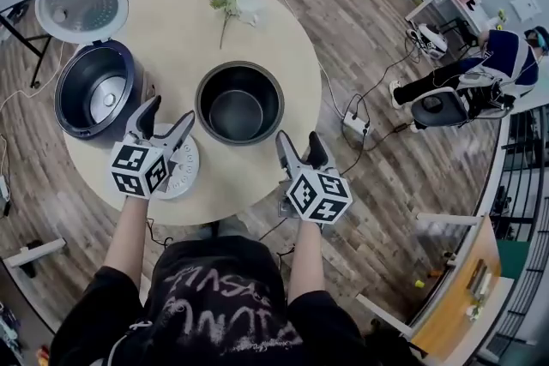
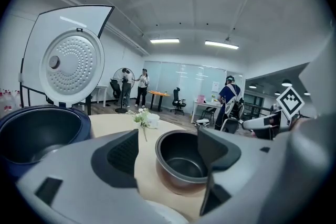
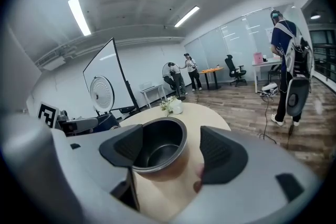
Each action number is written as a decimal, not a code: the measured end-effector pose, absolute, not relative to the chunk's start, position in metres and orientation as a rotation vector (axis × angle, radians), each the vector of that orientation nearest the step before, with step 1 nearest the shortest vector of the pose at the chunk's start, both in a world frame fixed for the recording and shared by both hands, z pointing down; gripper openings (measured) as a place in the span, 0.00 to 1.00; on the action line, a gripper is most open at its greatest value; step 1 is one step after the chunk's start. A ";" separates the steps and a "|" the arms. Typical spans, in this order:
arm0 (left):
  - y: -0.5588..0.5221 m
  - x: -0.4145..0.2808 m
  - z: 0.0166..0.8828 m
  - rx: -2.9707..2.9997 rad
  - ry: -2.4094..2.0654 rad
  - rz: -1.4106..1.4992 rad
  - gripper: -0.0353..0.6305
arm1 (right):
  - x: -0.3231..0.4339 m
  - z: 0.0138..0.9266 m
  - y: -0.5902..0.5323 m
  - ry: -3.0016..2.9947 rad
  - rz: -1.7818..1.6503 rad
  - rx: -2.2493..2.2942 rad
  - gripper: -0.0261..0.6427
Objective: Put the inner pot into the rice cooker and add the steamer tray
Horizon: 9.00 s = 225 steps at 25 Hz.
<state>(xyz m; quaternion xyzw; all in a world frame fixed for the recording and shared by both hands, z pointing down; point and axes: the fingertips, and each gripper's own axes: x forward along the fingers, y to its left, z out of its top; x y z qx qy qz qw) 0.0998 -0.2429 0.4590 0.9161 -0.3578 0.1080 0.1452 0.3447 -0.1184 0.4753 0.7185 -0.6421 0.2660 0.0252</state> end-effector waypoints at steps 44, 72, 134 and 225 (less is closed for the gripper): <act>-0.286 0.152 0.588 2.225 -1.115 0.588 0.20 | 0.345 0.598 -0.203 -1.861 1.057 1.831 0.23; -0.274 0.110 0.459 2.358 -1.294 0.203 0.16 | 0.315 0.481 -0.213 -2.098 0.780 1.955 0.19; -0.371 -0.232 0.444 1.926 -1.407 0.289 0.20 | -0.029 0.455 -0.384 -2.100 0.869 1.120 0.23; -0.224 -0.129 0.337 2.654 -1.377 0.020 0.07 | 0.156 0.351 -0.128 -2.273 0.345 2.196 0.05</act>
